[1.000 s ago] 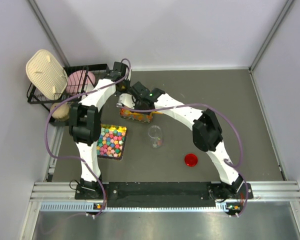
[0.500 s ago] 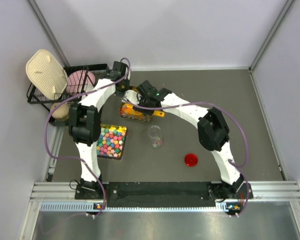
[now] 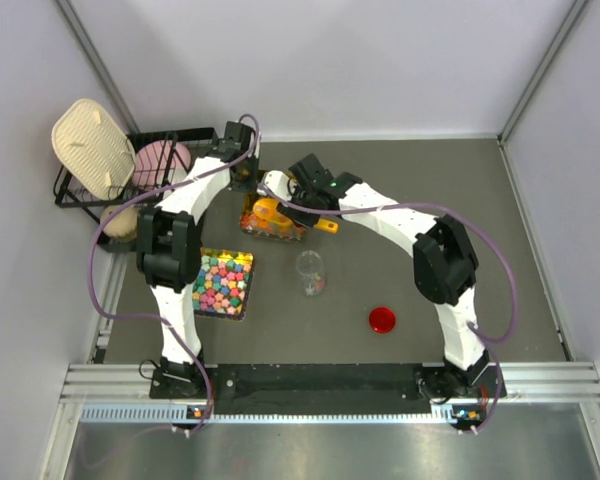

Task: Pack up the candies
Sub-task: Place the fake candies in the packing bottle.

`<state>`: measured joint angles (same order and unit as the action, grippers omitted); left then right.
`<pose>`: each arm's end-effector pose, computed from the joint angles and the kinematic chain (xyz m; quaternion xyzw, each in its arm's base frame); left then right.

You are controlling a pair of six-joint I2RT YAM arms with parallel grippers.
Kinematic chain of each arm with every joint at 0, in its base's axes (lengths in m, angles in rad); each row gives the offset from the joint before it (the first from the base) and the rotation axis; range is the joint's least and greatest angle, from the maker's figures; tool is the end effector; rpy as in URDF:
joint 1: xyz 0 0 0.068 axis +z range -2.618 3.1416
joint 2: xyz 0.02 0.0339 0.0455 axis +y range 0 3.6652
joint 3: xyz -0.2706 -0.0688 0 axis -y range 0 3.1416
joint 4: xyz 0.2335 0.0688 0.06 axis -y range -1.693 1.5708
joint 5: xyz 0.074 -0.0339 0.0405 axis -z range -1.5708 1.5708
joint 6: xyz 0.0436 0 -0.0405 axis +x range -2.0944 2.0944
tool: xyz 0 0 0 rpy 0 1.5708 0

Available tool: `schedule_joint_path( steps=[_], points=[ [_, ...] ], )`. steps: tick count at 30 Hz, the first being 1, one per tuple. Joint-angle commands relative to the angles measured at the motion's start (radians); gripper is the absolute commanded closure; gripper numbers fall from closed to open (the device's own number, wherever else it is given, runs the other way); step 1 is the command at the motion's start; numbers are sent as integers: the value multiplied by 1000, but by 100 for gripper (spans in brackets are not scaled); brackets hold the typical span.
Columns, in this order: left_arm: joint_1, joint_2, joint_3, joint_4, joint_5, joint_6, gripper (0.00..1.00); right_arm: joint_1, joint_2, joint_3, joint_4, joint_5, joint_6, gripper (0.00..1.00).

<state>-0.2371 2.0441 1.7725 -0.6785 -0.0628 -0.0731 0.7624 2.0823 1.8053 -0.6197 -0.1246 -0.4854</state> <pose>0.4407 -0.1037 0.2539 0.0684 0.9493 -0.0176 0.3062 0.3337 0.3262 0.2517 -0.5670 0.7524 0.1038 0.3188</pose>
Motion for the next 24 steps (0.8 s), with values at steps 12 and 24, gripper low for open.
schedule_joint_path(
  steps=[12, 24],
  points=[
    [19, -78, 27, 51, 27, -21, 100, -46, -217, -101, 69, -43, 18, 100],
    [27, -70, 33, 48, 24, -19, 100, -90, -372, -244, 81, -55, 7, 100]
  ],
)
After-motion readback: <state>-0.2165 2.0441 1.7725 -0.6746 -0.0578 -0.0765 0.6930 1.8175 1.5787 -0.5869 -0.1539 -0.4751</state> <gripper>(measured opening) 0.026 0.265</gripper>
